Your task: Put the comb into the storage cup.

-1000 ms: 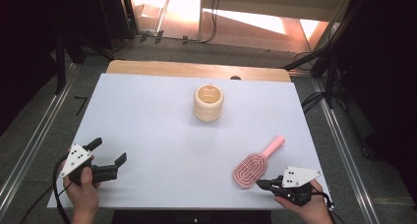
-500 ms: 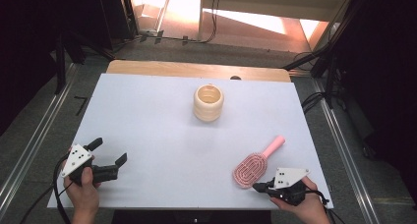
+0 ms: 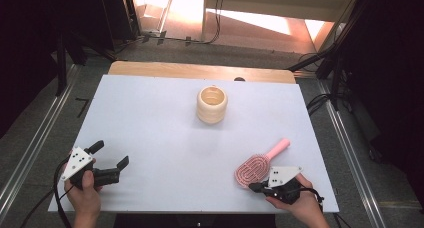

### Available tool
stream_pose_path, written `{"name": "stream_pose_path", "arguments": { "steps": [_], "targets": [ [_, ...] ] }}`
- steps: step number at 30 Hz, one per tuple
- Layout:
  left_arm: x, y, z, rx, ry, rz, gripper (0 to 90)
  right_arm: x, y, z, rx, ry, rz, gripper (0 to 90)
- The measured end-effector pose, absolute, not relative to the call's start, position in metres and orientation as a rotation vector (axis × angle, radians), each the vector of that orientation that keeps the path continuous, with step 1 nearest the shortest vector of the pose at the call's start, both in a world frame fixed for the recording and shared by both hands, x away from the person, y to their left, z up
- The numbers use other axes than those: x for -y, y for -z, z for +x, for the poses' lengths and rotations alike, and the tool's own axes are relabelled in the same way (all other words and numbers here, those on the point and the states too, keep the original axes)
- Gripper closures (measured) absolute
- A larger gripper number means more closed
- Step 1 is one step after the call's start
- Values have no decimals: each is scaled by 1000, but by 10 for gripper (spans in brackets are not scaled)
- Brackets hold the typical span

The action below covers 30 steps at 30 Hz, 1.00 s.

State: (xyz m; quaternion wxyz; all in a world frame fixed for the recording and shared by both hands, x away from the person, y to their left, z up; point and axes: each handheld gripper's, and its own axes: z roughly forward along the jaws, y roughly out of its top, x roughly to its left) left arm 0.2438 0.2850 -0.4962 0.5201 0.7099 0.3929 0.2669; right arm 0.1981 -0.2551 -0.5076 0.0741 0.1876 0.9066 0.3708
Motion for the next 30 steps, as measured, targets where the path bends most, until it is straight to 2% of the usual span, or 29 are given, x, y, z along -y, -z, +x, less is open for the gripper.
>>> {"name": "stream_pose_path", "arguments": {
  "steps": [30],
  "targets": [
    [-287,496,243,-946,-638,1682,0,213,509,259,-2673,-1015,695,883]
  ]
}}
